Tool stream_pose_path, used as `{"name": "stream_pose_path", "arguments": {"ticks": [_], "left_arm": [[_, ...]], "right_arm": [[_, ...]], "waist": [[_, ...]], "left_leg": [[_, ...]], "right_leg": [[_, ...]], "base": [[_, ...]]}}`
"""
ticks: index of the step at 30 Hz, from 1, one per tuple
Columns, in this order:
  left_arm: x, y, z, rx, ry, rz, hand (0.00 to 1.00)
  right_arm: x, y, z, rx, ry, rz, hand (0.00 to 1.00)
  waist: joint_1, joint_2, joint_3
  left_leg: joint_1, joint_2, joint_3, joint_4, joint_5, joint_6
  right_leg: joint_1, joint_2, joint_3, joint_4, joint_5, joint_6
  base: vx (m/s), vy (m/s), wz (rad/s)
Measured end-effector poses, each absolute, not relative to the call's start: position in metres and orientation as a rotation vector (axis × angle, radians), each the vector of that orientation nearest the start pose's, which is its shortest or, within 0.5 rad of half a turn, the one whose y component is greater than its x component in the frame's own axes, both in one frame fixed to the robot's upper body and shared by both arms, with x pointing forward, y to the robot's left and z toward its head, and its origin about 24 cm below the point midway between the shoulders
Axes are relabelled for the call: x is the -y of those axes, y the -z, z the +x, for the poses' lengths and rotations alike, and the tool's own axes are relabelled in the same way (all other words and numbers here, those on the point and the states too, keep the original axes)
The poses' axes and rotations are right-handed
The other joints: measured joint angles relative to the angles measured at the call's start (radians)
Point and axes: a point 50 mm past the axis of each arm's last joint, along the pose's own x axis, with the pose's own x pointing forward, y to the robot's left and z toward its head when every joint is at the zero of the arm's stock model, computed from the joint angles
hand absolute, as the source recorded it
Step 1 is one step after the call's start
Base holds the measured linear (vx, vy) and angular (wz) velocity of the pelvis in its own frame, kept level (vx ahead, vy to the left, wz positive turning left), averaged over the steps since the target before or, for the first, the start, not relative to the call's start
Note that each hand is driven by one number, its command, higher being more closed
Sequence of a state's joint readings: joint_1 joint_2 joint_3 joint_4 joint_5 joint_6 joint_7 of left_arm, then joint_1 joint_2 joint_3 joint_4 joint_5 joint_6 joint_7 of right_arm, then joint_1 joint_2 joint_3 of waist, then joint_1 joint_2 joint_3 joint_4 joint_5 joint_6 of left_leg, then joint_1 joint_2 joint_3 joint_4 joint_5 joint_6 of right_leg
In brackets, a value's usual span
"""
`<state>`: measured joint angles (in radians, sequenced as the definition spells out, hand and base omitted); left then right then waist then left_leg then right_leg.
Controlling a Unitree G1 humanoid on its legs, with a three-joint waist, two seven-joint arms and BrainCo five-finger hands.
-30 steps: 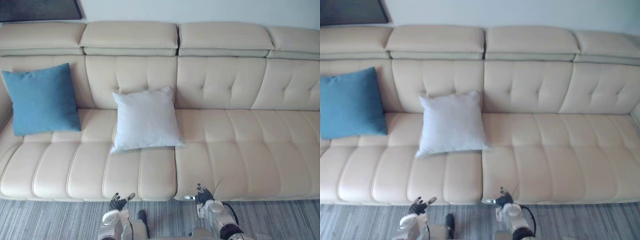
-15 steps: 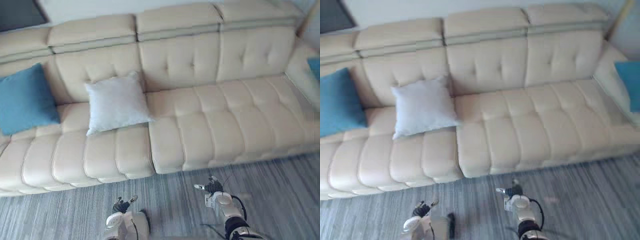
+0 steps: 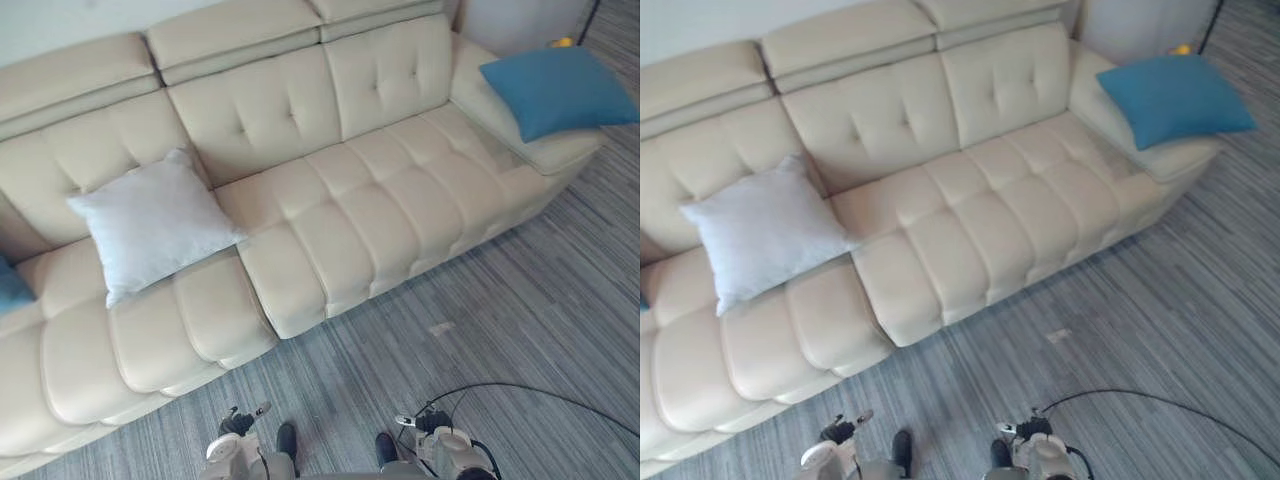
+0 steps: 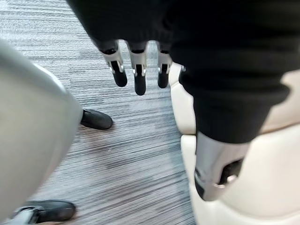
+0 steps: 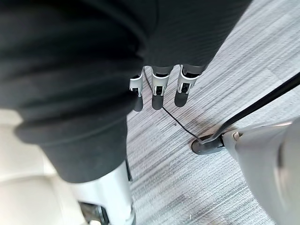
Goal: Pick up cushions and gather them together orderly.
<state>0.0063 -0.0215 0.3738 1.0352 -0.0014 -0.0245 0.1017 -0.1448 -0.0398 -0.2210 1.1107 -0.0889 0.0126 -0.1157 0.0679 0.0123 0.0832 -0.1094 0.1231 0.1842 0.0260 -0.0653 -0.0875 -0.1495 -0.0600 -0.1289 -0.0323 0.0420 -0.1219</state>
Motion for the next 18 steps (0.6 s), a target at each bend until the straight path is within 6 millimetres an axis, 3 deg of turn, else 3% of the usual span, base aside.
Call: {"name": "stream_pose_path", "arguments": {"ticks": [1, 2, 4, 6, 8, 9, 10, 12, 13, 15, 16, 18], "left_arm": [[-0.195, 0.157, 0.114, -1.036, -0.431, -0.151, 0.0], [-0.194, 0.157, 0.114, -1.039, -0.428, -0.152, 0.0], [-0.19, 0.158, 0.113, -1.05, -0.409, -0.145, 0.0], [-0.187, 0.159, 0.114, -1.054, -0.385, -0.135, 0.0], [-0.189, 0.157, 0.116, -1.039, -0.37, -0.113, 0.0], [-0.19, 0.157, 0.116, -1.035, -0.371, -0.111, 0.0], [-0.191, 0.157, 0.114, -1.035, -0.385, -0.12, 0.0], [-0.192, 0.157, 0.113, -1.026, -0.404, -0.136, 0.0], [-0.192, 0.157, 0.113, -1.026, -0.401, -0.134, 0.0], [-0.188, 0.156, 0.117, -1.014, -0.39, -0.144, 0.0], [-0.186, 0.154, 0.12, -1.001, -0.387, -0.148, 0.0], [-0.183, 0.152, 0.124, -0.982, -0.389, -0.163, 0.0]], "right_arm": [[0.193, 0.141, 0.171, -0.977, 0.247, -0.066, 0.0], [0.198, 0.14, 0.17, -0.975, 0.257, -0.073, 0.0], [0.209, 0.143, 0.159, -0.997, 0.282, -0.089, 0.0], [0.218, 0.146, 0.145, -1.027, 0.311, -0.093, 0.0], [0.215, 0.155, 0.122, -1.089, 0.344, -0.055, 0.0], [0.215, 0.156, 0.119, -1.096, 0.347, -0.054, 0.0], [0.216, 0.157, 0.115, -1.105, 0.356, -0.051, 0.0], [0.213, 0.156, 0.117, -1.1, 0.356, -0.045, 0.0], [0.211, 0.156, 0.121, -1.092, 0.356, -0.033, 0.0], [0.213, 0.153, 0.129, -1.076, 0.367, -0.024, 0.0], [0.214, 0.152, 0.134, -1.065, 0.371, -0.02, 0.0], [0.212, 0.15, 0.138, -1.046, 0.376, -0.006, 0.0]], "waist": [[-0.003, 0.003, 0.005], [-0.007, 0.007, 0.004], [-0.006, 0.024, -0.005], [-0.019, 0.04, -0.008], [-0.021, 0.026, 0.003], [-0.02, 0.025, 0.005], [-0.012, 0.038, 0.013], [-0.001, 0.047, 0.016], [0.001, 0.047, 0.017], [0.003, 0.047, 0.024], [0.011, 0.05, 0.029], [0.038, 0.062, 0.036]], "left_leg": [[0.006, 0.0, 0.04, 0.011, 0.006, -0.005], [0.011, -0.005, 0.054, 0.018, 0.006, -0.006], [0.05, -0.003, 0.049, 0.021, -0.014, -0.023], [0.053, 0.025, 0.053, 0.082, -0.057, -0.039], [-0.03, 0.066, 0.032, 0.357, -0.085, -0.046], [-0.049, 0.075, 0.026, 0.416, -0.084, -0.044], [-0.097, 0.118, 0.021, 0.589, -0.072, -0.028], [-0.176, 0.152, -0.005, 0.771, -0.012, 0.0], [-0.221, 0.125, -0.026, 0.812, -0.063, 0.013], [-0.25, 0.048, -0.028, 0.72, -0.146, 0.041], [-0.263, 0.003, -0.027, 0.624, -0.152, 0.036], [-0.276, -0.027, -0.028, 0.446, -0.131, 0.031]], "right_leg": [[0.014, -0.021, -0.115, -0.019, 0.011, 0.019], [0.017, -0.025, -0.139, -0.025, 0.041, 0.07], [0.034, -0.014, -0.107, -0.042, 0.045, 0.123], [0.054, 0.002, -0.1, -0.034, 0.018, 0.125], [0.093, 0.003, -0.098, -0.014, -0.036, 0.127], [0.099, 0.006, -0.095, -0.007, -0.042, 0.125], [0.121, 0.03, -0.066, 0.008, -0.059, 0.116], [0.14, 0.048, -0.024, 0.01, -0.069, 0.104], [0.144, 0.038, 0.013, 0.01, -0.074, 0.099], [0.14, 0.015, 0.063, 0.006, -0.072, 0.094], [0.14, 0.006, 0.092, 0.002, -0.071, 0.093], [0.153, 0.009, 0.127, -0.009, -0.082, 0.109]], "base": [[0.03, -0.006, -1.07], [0.04, -0.02, -0.98], [0.08, -0.068, -0.78], [0.08, -0.052, -0.28], [0.04, -0.079, 0.05], [0.02, -0.122, -0.19], [0.03, -0.076, -0.48], [0.11, -0.024, -0.63], [0.2, 0.069, -0.56], [0.18, 0.094, -0.56], [0.18, 0.126, -0.68], [0.18, 0.156, -0.82]]}}
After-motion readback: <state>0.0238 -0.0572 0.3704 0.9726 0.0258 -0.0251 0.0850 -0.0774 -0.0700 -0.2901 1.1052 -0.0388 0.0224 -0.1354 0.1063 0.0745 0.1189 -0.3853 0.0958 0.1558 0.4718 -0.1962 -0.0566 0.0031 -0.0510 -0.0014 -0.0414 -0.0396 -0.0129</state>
